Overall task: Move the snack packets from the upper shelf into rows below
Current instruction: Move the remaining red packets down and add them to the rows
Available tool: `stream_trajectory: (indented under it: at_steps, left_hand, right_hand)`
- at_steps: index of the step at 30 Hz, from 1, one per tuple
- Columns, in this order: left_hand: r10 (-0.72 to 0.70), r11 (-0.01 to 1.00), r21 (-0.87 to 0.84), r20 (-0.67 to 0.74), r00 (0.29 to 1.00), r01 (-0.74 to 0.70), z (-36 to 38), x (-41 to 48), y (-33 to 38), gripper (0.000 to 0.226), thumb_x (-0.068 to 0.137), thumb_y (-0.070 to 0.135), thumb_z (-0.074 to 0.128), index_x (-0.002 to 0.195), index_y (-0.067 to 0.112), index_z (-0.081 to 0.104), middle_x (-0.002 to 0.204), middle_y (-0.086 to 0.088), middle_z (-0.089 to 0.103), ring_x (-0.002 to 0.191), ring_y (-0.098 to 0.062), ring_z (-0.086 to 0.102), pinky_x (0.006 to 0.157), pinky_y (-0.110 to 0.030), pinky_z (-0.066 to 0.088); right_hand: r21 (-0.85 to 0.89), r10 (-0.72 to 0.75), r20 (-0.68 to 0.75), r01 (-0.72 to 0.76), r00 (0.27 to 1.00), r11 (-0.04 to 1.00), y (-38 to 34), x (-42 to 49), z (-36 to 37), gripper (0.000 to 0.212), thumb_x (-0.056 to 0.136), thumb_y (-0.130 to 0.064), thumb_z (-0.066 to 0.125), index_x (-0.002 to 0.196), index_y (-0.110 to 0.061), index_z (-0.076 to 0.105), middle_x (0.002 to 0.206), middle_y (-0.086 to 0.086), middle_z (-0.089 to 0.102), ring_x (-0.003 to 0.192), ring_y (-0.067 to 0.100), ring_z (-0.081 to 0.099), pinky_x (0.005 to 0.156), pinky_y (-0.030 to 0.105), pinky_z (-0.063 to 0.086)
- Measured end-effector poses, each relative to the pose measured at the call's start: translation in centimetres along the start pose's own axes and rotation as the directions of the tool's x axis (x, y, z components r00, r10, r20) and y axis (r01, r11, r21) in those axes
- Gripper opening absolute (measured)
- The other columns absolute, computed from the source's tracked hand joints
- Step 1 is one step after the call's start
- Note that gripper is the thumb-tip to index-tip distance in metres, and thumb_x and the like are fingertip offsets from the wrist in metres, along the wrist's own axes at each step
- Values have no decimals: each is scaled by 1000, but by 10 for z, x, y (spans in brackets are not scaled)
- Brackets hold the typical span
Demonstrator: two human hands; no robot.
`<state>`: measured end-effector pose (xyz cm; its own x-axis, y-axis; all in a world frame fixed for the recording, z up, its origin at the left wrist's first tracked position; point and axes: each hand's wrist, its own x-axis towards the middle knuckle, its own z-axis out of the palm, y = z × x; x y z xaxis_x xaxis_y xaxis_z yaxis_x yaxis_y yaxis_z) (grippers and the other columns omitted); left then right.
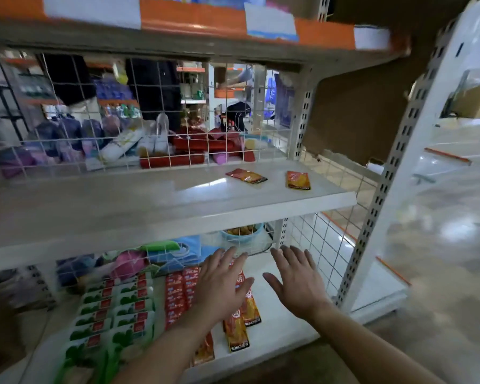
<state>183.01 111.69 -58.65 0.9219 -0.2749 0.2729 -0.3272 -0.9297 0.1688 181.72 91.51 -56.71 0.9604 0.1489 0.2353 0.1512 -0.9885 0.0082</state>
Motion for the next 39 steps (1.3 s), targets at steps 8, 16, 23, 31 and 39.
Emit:
stream_trajectory:
  at_steps: [8, 16, 23, 31, 39]
  left_hand:
    - [159, 986, -13, -178, 971, -164, -70, 5, 27, 57, 95, 59, 35, 143, 30, 44, 154, 6, 32, 141, -21, 26, 113, -45, 33]
    - [174, 984, 9, -287, 942, -179, -118, 53, 37, 56, 96, 56, 39, 143, 26, 46, 153, 2, 36, 139, -24, 31, 112, -44, 33]
    - [120, 993, 15, -280, 952, -121, -132, 106, 31, 54, 97, 54, 44, 142, 24, 47, 152, 0, 38, 138, -24, 30, 111, -40, 31]
    - [0, 986, -163, -176, 984, -29, -107, 173, 16, 50, 96, 49, 51, 137, 21, 51, 137, -1, 46, 127, -26, 38, 104, -41, 41]
    - [-145, 980, -162, -166, 975, 118, -78, 211, 2, 48, 99, 51, 43, 138, 25, 47, 135, -7, 52, 122, -29, 44, 98, -43, 45]
  right_hand:
    - [-14, 12, -125, -14, 992, 1000, 6, -5, -70, 68, 96, -63, 22, 148, -22, 37, 151, 6, 45, 142, 28, 37, 120, 49, 25]
    - [-38, 35, -216, -45, 976, 998, 27, 21, -122, 64, 99, -61, 24, 150, -23, 32, 152, 6, 42, 141, 29, 36, 119, 48, 24]
    - [-23, 56, -233, -63, 971, 998, 35, 64, -140, 64, 100, -59, 25, 152, -21, 28, 150, 7, 44, 138, 30, 38, 118, 45, 26]
    - [21, 91, -180, -89, 979, 996, 52, 124, -114, 60, 101, -57, 25, 151, -24, 29, 151, 5, 42, 137, 28, 38, 113, 44, 30]
    - [149, 233, -149, -211, 961, 966, 62, 181, -96, 49, 98, -49, 41, 137, -20, 49, 138, 9, 51, 127, 29, 41, 102, 43, 42]
